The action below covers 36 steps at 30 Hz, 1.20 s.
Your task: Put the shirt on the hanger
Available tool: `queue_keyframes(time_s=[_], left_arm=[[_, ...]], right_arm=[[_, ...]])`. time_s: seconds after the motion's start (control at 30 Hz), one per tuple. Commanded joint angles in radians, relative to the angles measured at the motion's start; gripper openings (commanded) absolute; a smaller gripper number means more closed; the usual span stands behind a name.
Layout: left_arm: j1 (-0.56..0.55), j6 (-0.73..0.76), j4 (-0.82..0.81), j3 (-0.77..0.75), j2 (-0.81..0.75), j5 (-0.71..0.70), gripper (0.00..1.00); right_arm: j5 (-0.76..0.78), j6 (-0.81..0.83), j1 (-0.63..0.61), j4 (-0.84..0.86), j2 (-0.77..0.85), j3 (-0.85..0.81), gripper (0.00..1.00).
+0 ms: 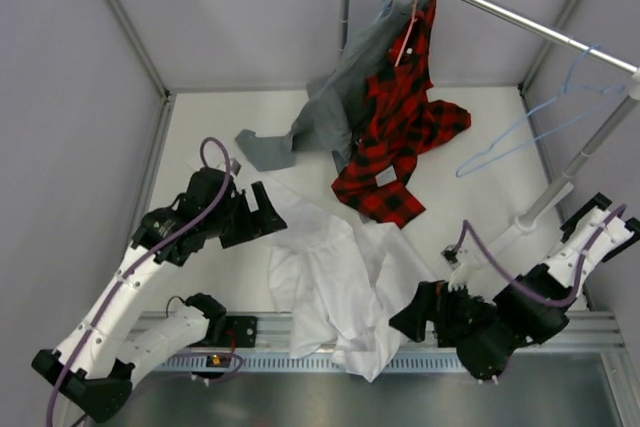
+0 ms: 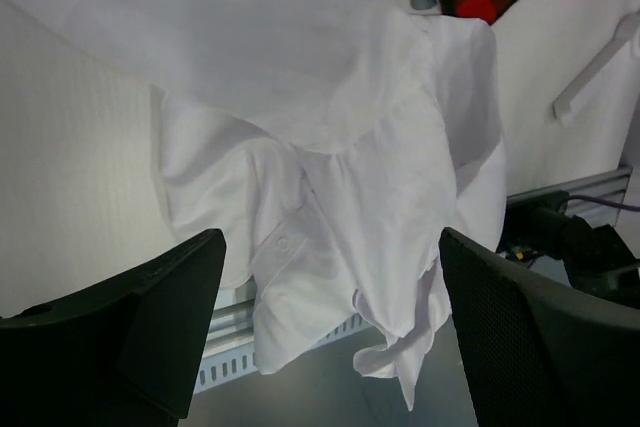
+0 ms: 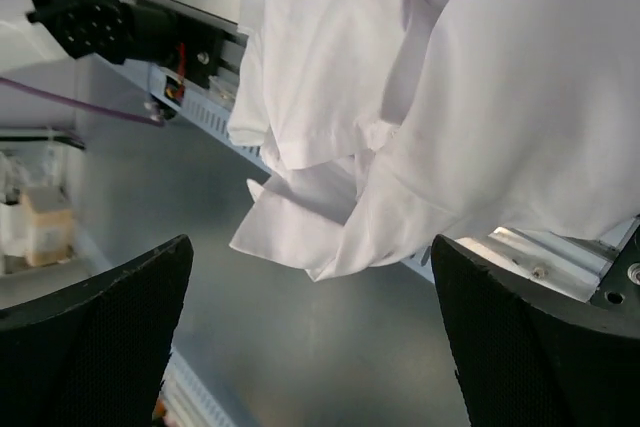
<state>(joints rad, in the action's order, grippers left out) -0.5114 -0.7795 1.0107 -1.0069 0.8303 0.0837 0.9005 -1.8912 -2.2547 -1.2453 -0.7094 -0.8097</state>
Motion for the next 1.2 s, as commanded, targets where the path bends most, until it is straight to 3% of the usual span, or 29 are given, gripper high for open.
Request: queue_keyframes(time_s=[0.0,0.13,0.23,0.33,0.5,0.63,0.73,0.77,0.8,0.87,0.9,0.97,1.07,1.1,1.17], left_arm=[[-0.009,0.121,-0.133,-0.074,0.081,0.191,0.92],[-0.187,0.152,-0.130,-0.127,0.164,0.124,0.91],[-0.377,0.131,-0.129,-0.139,0.222,0.009,0.90],[-0.493,0.090,-0.120,-0.104,0.251,-0.123,0.89],[-0.495,0.014,-0.121,0.014,0.219,-0.093,0.86],[-0.507,-0.017,-0.133,0.066,0.216,0.025,0.86],[-0.510,-0.030,-0.158,0.123,0.227,0.074,0.90],[-0.512,-0.036,-0.178,0.135,0.243,0.077,0.91],[-0.515,-0.049,-0.191,0.148,0.253,0.079,0.92],[-0.515,-0.061,-0.245,0.180,0.271,0.068,0.91],[-0.513,-0.067,-0.262,0.183,0.288,0.062,0.88],[-0.513,-0.072,-0.280,0.171,0.309,0.016,0.81],[-0.513,-0.084,-0.284,0.145,0.361,-0.073,0.59],[-0.513,-0.086,-0.296,0.142,0.392,-0.081,0.45],[-0.513,-0.095,-0.305,0.136,0.426,-0.133,0.42]], right_arm=[[0.000,-0.230,0.027,-0.163,0.051,-0.002,0.98],[-0.106,-0.152,0.111,-0.252,-0.044,-0.057,0.91],[-0.179,0.053,0.222,-0.175,-0.134,-0.060,0.81],[-0.232,0.353,0.442,-0.057,-0.223,-0.048,0.80],[-0.340,0.731,0.705,0.361,-0.274,0.010,0.73],[-0.423,0.929,0.841,0.497,-0.366,0.000,0.73],[-0.485,0.975,0.882,0.535,-0.445,0.000,0.72],[-0.491,0.975,0.891,0.535,-0.459,0.003,0.67],[-0.494,0.972,0.893,0.534,-0.469,0.006,0.49],[-0.491,0.939,0.893,0.530,-0.464,0.018,0.29],[-0.483,0.931,0.893,0.530,-0.455,0.023,0.16],[-0.466,0.911,0.893,0.515,-0.420,0.024,0.02],[-0.416,0.886,0.891,0.448,-0.374,-0.003,0.00],[-0.390,0.877,0.893,0.426,-0.363,-0.009,0.00],[-0.373,0.857,0.893,0.394,-0.329,-0.017,0.00]])
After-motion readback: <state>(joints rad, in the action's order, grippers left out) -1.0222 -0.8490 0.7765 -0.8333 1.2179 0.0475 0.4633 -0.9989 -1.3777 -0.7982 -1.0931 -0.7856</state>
